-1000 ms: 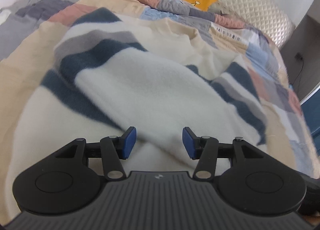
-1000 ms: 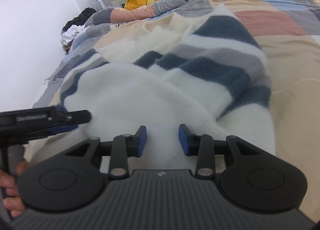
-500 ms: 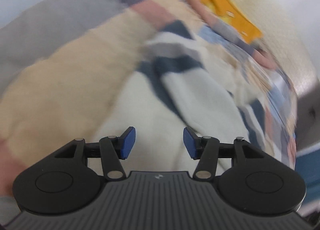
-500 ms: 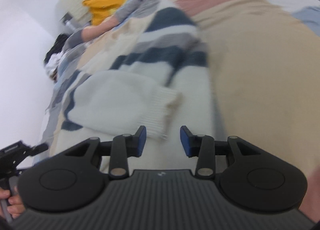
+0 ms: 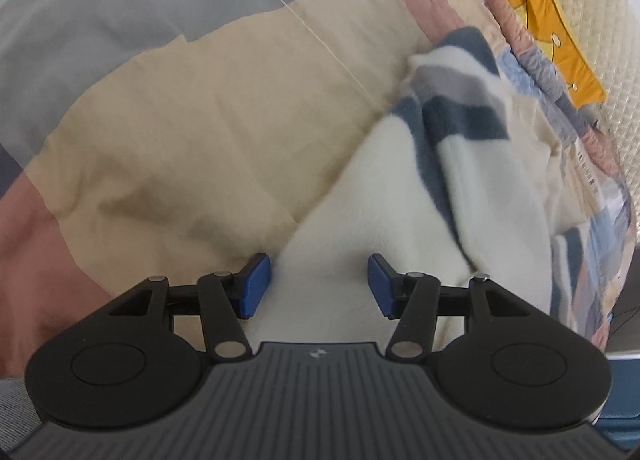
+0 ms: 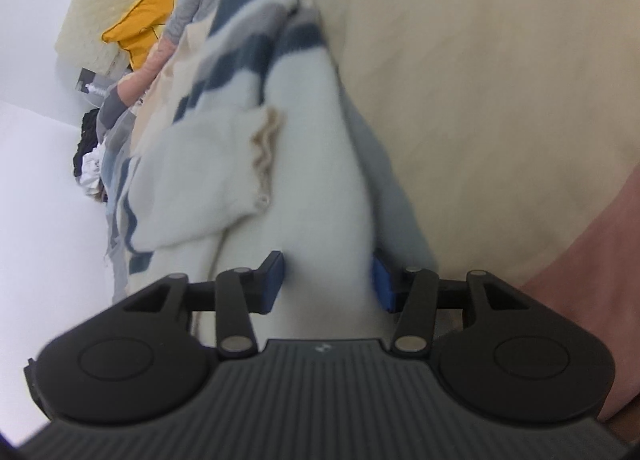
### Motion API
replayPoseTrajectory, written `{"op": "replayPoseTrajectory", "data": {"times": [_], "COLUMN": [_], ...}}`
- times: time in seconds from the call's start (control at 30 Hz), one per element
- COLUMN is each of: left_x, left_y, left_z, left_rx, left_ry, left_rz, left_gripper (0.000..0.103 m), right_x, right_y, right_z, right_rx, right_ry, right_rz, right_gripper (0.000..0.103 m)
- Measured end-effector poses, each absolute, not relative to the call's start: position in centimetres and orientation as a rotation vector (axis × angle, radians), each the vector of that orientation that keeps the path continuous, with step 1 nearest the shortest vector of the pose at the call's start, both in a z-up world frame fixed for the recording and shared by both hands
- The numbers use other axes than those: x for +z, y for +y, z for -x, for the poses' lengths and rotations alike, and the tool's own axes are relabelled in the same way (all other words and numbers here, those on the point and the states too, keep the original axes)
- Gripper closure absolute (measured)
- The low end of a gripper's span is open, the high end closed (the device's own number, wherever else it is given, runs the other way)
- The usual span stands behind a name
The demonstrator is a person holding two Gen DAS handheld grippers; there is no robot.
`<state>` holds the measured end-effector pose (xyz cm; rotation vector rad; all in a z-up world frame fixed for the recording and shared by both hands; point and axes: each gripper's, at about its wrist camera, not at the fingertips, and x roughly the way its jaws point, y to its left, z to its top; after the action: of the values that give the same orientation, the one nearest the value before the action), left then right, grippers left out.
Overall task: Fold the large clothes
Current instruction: 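Move the right gripper to the fleece hem and close around it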
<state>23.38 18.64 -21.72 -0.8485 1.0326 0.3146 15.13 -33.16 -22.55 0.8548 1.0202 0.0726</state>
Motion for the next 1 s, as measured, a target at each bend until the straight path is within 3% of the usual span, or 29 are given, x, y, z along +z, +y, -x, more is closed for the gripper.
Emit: {"op": "replayPoseTrajectory", "data": {"times": [0.47, 0.6, 0.77, 0.83, 0.9, 1.0], "left_x": [-22.4, -22.9, -23.4, -23.2, -22.9, -22.1], "left_y": [15.0, 14.3, 13.8, 13.8, 13.8, 13.9], "left_z": [-21.7, -21.9, -22.4, -22.5, -22.6, -22.3], "left_rx": [0.267, 0.219, 0.167, 0.155, 0.137, 0.110], "left_ry": [1.216, 1.237, 1.260, 1.232, 1.201, 1.144], "left_rz": [0.655, 0.650, 0.662, 0.669, 0.672, 0.707], "left_gripper": [0.042, 0.043, 0.044, 0.070, 0.081, 0.086], "right_x": [-23.6, -23.7, -23.2, -23.0, -23.1, -22.6], "right_y": [-30.9, -30.5, -30.2, -29.8, -29.7, -30.1], "right_z": [-13.7, -14.2, -14.0, -14.2, -14.5, -14.5], "right_rx": [0.217, 0.237, 0.324, 0.333, 0.331, 0.349], "right_ry": [1.125, 1.128, 1.065, 1.063, 1.064, 1.035], "right_rz": [-0.946, -0.921, -0.948, -0.916, -0.906, -0.910], "right_gripper": [0.053, 0.062, 0.065, 0.070, 0.075, 0.079]}}
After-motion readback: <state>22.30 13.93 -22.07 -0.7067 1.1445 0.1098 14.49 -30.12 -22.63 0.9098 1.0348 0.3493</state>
